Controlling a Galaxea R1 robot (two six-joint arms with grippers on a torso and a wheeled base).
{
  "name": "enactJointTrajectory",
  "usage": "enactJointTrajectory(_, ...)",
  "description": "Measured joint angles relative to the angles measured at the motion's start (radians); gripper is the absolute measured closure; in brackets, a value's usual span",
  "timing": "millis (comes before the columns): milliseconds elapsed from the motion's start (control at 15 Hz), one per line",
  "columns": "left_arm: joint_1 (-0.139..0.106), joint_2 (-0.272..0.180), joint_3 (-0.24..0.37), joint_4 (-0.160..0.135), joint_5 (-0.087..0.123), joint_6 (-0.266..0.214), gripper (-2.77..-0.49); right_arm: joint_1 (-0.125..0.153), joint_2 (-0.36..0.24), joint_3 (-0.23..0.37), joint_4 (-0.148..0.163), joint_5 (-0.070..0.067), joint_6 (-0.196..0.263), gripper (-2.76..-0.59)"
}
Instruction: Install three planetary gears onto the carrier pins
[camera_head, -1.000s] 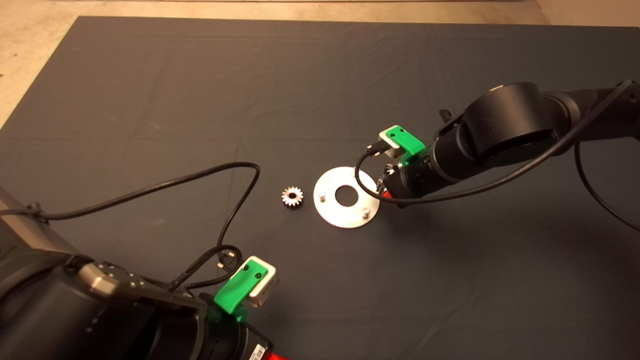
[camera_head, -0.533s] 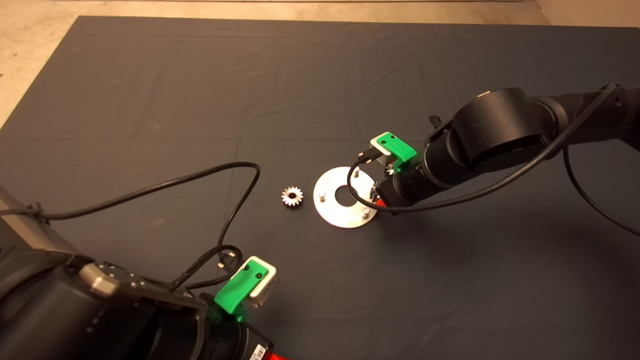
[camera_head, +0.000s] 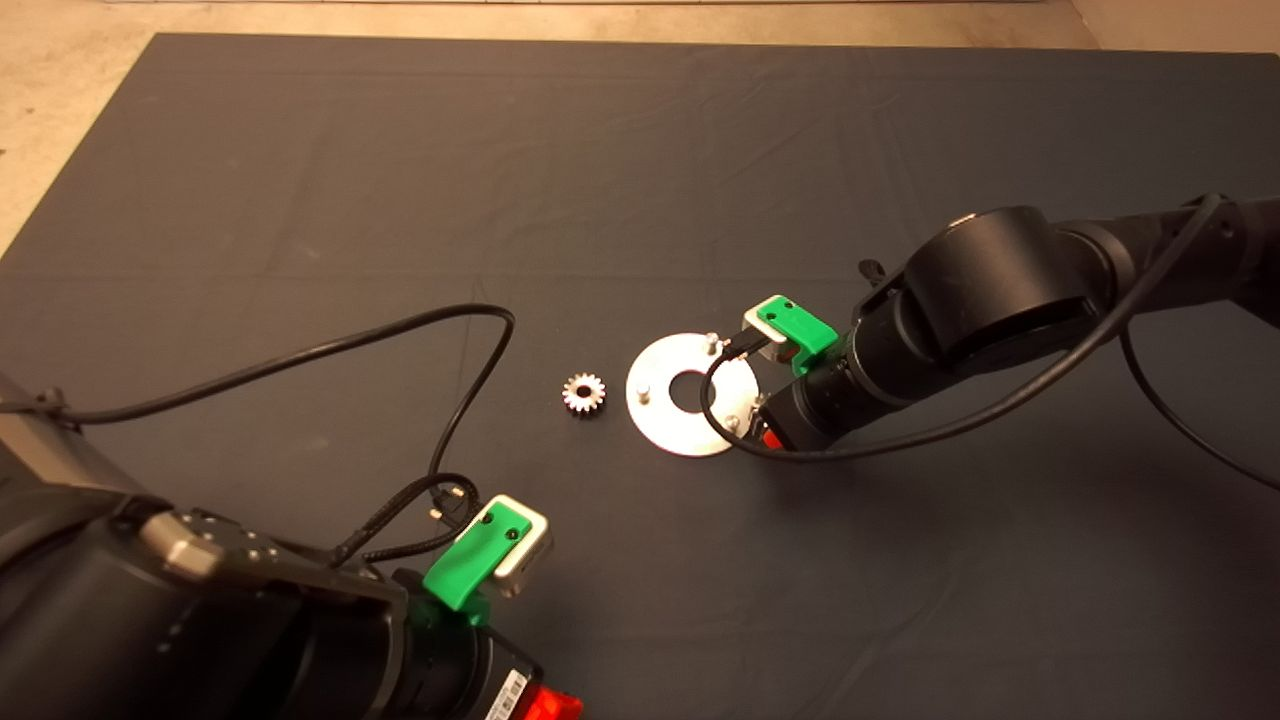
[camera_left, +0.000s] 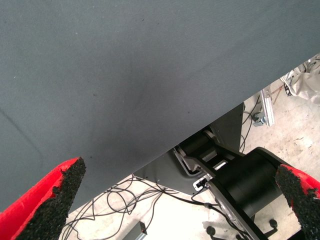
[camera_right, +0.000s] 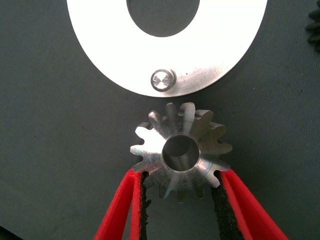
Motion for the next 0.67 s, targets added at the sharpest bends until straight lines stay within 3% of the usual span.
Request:
enactJointTrajectory(267, -0.008, -0.004, 0.0, 0.0, 0.0, 0.0, -2.77, 0.0, 0.008, 0.0, 0.0, -0.003, -0.003, -0.76)
enactJointTrajectory(467, -0.014, -0.004, 0.0, 0.0, 0.0, 0.0, -2.77, 0.0, 0.046, 0.0, 0.0, 0.003, -0.003, -0.76)
enactJointTrajectory(600, -0.015, -0.004, 0.0, 0.0, 0.0, 0.0, -2.77, 0.0, 0.059, -0.001, 0.0, 0.016, -0.004, -0.76)
enactJointTrajectory(667, -0.017, -0.004, 0.0, 0.0, 0.0, 0.0, -2.77, 0.0, 0.062, -0.009, 0.0, 0.011, -0.004, -0.76)
